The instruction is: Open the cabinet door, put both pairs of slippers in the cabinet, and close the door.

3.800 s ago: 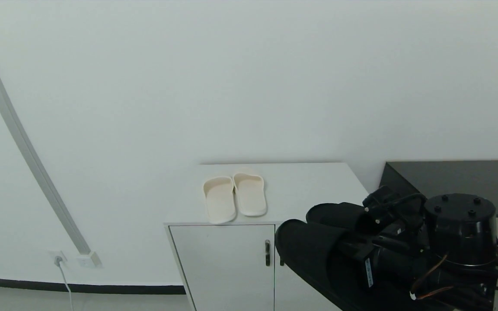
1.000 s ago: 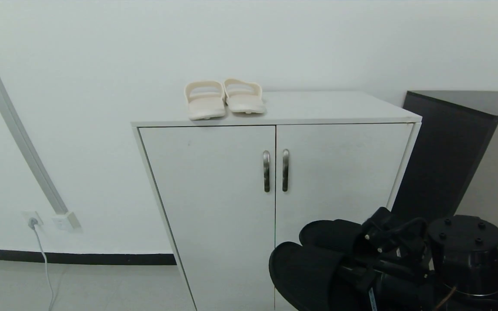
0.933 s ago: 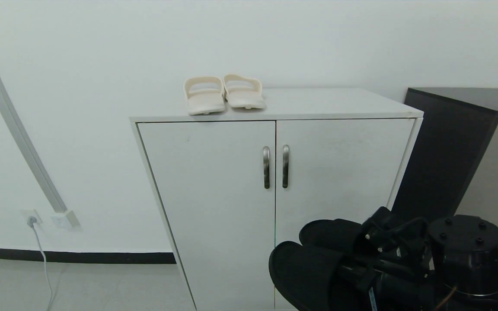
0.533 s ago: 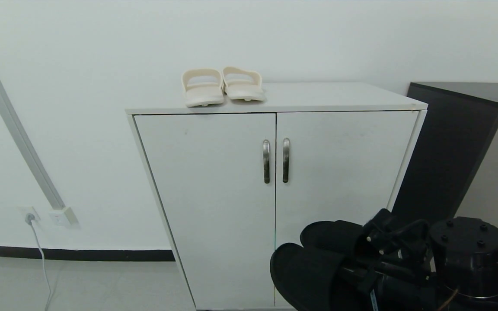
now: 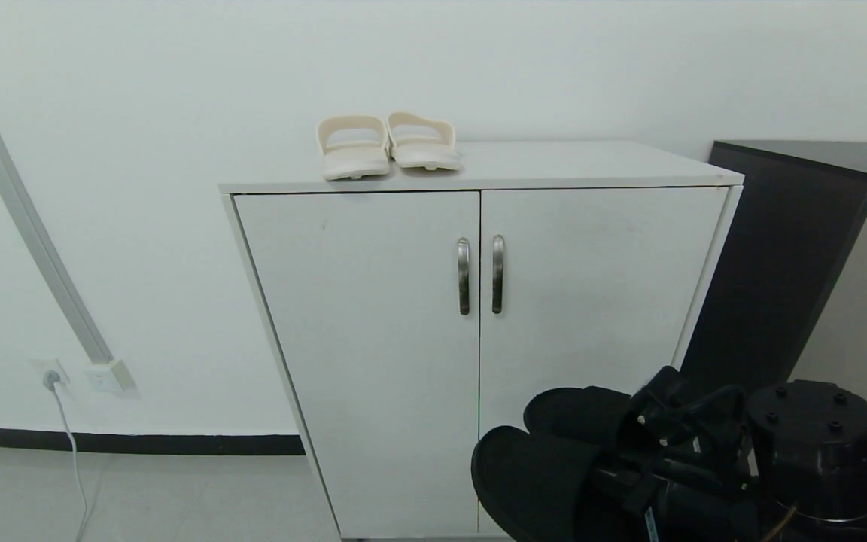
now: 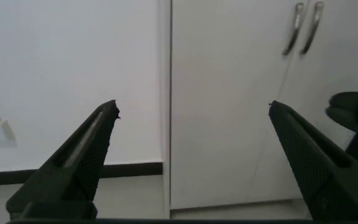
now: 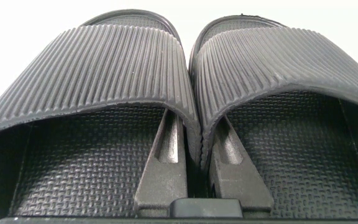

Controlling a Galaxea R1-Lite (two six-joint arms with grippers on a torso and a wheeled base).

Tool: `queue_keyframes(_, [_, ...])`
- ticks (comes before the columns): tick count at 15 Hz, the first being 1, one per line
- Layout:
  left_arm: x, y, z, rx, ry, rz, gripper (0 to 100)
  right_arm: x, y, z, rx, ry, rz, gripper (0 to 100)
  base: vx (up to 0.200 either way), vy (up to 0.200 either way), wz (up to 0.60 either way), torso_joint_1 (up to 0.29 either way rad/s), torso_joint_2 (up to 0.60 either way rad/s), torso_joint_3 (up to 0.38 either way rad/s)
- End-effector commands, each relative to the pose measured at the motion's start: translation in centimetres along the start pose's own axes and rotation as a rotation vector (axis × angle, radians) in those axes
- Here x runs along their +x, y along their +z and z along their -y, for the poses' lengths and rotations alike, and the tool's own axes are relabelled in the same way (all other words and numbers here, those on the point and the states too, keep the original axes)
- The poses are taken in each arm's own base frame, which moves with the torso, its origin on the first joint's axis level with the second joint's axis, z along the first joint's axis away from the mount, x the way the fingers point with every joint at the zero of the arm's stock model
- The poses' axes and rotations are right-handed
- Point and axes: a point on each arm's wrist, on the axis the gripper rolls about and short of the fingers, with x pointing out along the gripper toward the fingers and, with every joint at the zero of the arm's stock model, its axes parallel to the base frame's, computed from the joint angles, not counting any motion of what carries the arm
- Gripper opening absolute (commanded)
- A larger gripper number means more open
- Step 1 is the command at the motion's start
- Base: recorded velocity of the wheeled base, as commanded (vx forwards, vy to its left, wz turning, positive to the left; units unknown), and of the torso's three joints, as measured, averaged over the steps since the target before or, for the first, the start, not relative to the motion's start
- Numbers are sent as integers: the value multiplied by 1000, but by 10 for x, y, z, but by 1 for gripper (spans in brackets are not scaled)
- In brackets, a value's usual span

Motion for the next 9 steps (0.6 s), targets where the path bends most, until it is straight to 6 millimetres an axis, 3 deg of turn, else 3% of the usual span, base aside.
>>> queue_keyframes(1, [32, 23, 0, -36, -104, -164, 100, 0, -1, 0, 0, 4, -3, 0, 0, 0, 0, 0, 0, 0])
queue_keyframes(6, [86, 45, 0, -44, -272, -214, 100, 1, -1, 0, 0, 8, -8, 0, 0, 0, 0, 0, 0, 0])
queue_keyframes(9, [121, 45, 3, -28, -417, -238, 100, 4, -4, 0, 0, 9, -21, 0, 0, 0, 0, 0, 0, 0])
